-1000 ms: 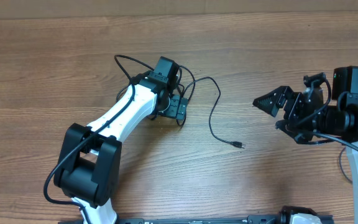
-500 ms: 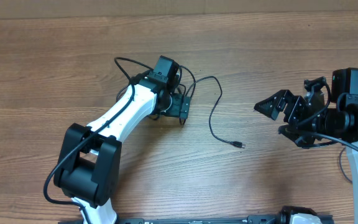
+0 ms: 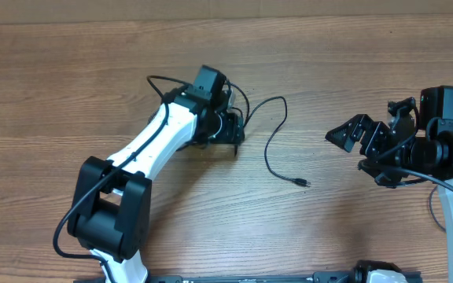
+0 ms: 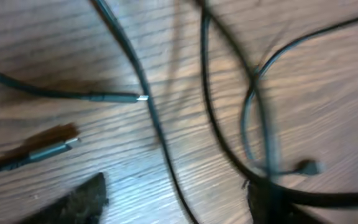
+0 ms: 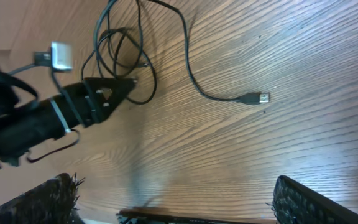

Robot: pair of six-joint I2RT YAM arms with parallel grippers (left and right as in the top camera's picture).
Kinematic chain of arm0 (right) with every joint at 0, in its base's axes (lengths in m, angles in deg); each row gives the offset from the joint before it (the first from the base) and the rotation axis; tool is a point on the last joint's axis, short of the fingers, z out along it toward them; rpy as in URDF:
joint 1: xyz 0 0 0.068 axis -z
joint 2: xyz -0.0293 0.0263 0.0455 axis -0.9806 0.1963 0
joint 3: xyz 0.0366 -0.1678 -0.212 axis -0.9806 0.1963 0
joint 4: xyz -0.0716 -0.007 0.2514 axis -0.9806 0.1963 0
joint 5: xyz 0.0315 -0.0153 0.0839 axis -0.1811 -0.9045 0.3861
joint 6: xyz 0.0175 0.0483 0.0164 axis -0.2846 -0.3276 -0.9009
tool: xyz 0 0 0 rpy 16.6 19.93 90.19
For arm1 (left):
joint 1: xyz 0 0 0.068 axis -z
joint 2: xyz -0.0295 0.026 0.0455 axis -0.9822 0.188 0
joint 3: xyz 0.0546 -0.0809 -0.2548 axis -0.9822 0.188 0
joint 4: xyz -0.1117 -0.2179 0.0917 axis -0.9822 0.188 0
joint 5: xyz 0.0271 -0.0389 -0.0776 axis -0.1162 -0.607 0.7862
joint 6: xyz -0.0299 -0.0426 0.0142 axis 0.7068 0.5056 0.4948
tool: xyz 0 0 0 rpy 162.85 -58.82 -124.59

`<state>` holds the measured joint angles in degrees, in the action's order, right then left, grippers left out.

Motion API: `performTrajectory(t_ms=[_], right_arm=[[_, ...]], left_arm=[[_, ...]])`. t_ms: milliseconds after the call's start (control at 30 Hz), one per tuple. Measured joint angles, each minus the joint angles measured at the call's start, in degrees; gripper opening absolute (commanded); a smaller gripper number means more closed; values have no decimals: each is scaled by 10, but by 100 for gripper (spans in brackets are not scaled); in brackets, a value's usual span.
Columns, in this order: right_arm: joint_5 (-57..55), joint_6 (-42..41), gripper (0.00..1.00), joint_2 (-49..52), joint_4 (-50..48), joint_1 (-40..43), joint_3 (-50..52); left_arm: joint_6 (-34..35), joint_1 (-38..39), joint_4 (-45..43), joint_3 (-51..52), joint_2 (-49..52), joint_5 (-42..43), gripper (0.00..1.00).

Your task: Untangle cables

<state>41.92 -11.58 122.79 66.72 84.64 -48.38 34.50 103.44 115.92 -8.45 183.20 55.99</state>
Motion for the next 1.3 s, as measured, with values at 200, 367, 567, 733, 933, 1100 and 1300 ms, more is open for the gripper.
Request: performTrajectory(t_ms=[200, 367, 567, 733, 933, 1100, 1300], right_arm=[[-14, 0, 100, 0, 0, 0, 0], [-19, 0, 100, 0, 0, 0, 0], [-19, 0, 100, 0, -2, 0, 0], [-28, 0, 100, 0, -18, 0, 12], [-33, 2, 100, 0, -38, 0, 52], [-19, 42, 100, 0, -90, 0, 85], [78, 152, 100, 0, -171, 0, 107]], left_arm=[[12, -1, 0, -24, 0, 60, 4], [14, -4, 24, -33, 0, 83, 4], [-28, -12, 112, -111, 0, 89, 4], [-87, -14, 173, -239, 0, 91, 4], [-118, -14, 199, -412, 0, 94, 4], [-126, -14, 200, -533, 0, 94, 4], [-122, -14, 201, -636, 0, 94, 4]])
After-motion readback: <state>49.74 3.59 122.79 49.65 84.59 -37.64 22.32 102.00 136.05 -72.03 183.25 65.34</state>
